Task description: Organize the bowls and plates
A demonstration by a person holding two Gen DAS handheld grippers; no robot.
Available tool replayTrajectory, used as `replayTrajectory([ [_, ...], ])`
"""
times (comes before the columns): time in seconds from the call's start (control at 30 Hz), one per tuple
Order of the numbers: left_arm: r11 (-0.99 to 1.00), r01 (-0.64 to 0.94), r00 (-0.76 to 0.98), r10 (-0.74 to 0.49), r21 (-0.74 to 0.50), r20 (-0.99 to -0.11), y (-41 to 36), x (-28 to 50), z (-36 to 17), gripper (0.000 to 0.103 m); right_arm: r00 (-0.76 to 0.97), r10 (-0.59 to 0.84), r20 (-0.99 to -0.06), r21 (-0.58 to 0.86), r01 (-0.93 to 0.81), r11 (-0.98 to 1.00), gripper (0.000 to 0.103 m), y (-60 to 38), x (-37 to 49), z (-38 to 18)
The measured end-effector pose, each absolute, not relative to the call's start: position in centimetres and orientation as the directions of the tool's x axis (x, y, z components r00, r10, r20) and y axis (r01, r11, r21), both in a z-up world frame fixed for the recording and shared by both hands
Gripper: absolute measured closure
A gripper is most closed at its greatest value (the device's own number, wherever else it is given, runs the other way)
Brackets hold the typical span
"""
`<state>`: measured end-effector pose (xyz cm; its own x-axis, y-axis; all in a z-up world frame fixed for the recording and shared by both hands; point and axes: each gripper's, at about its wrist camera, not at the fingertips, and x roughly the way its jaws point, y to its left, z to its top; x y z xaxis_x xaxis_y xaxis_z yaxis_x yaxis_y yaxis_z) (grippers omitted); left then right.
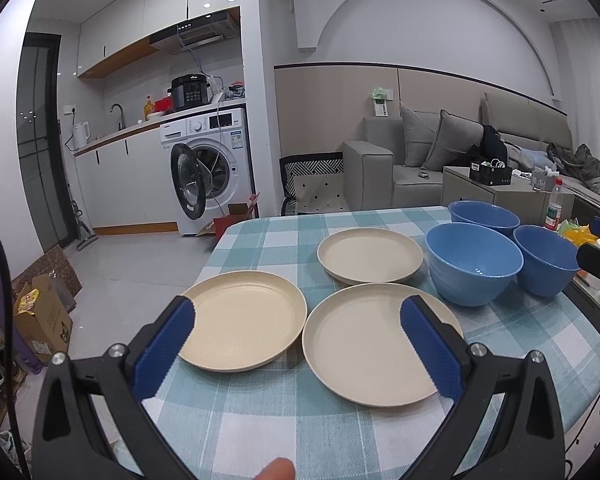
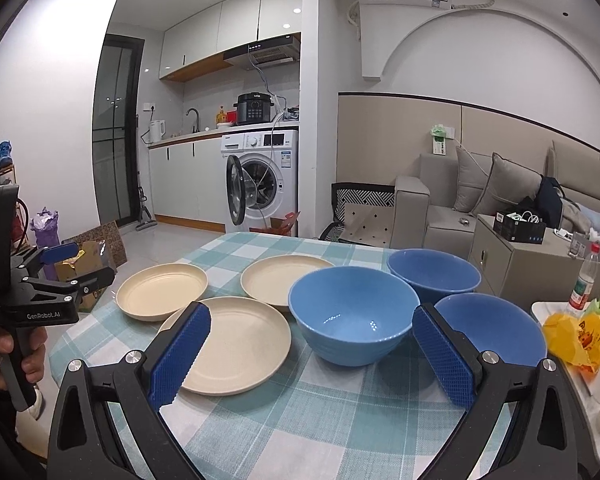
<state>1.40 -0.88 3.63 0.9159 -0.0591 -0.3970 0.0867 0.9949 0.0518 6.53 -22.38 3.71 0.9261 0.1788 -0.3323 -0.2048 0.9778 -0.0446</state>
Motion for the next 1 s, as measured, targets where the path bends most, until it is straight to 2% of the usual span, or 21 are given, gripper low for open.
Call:
replayTrajectory([
  [0.47, 0.993, 0.111, 0.914, -0.083, 0.048, -0.397, -1.1, 3.7, 5.0, 0.000, 0.896, 0.207, -0.393, -0.020, -0.233, 0.972, 0.000, -22.1, 9.6, 4.8],
  [1.0, 0.991, 0.114, 0.919, -0.075, 0.077, -0.387, -1.3, 8.0, 6.9, 0.000, 0.882, 0.170, -0.439, -0.026, -0.202, 0.979, 0.000, -22.4, 15.8, 8.6],
])
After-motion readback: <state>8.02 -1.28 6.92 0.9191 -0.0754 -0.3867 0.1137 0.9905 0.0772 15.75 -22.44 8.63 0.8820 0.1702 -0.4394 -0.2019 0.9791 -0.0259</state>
